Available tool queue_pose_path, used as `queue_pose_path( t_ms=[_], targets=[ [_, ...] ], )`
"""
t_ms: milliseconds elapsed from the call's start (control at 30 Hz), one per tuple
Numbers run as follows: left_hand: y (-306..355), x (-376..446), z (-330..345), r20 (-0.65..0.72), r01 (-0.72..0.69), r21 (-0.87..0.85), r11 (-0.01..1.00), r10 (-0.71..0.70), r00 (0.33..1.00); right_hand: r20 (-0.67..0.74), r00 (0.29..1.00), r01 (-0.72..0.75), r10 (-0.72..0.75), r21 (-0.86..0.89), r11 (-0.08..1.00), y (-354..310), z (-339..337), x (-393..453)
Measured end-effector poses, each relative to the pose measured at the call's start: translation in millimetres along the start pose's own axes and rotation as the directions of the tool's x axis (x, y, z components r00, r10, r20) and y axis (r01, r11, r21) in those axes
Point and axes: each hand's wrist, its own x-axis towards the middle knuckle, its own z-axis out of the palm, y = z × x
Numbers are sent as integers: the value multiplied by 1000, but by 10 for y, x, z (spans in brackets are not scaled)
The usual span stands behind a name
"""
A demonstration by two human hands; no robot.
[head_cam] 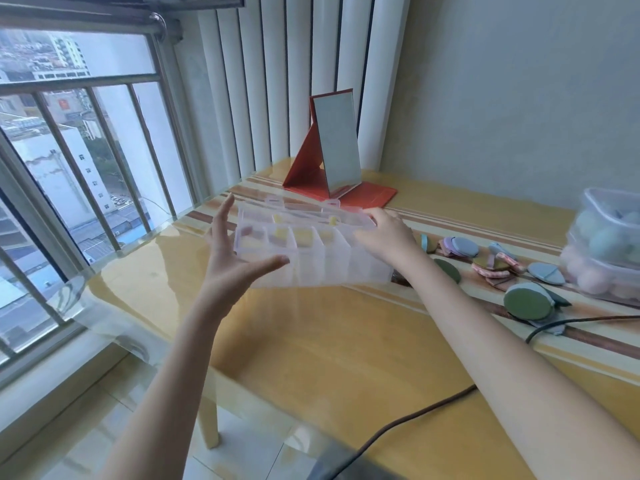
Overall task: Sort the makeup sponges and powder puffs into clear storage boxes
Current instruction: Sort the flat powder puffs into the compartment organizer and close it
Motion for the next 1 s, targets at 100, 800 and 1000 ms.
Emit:
queue_pose_path(
  t_ms=[100,800,1000],
  targets=[
    [-41,-66,-96,193,19,96,995,-37,980,74,997,27,-34,92,995,119,69,-60],
    [318,165,597,569,-438,759,481,-163,806,-43,990,137,-136,7,991,615,-589,-88],
    [425,38,720,566,-477,810,341,-243,788,467,879,83,92,-341,936,792,-665,-302]
  ],
)
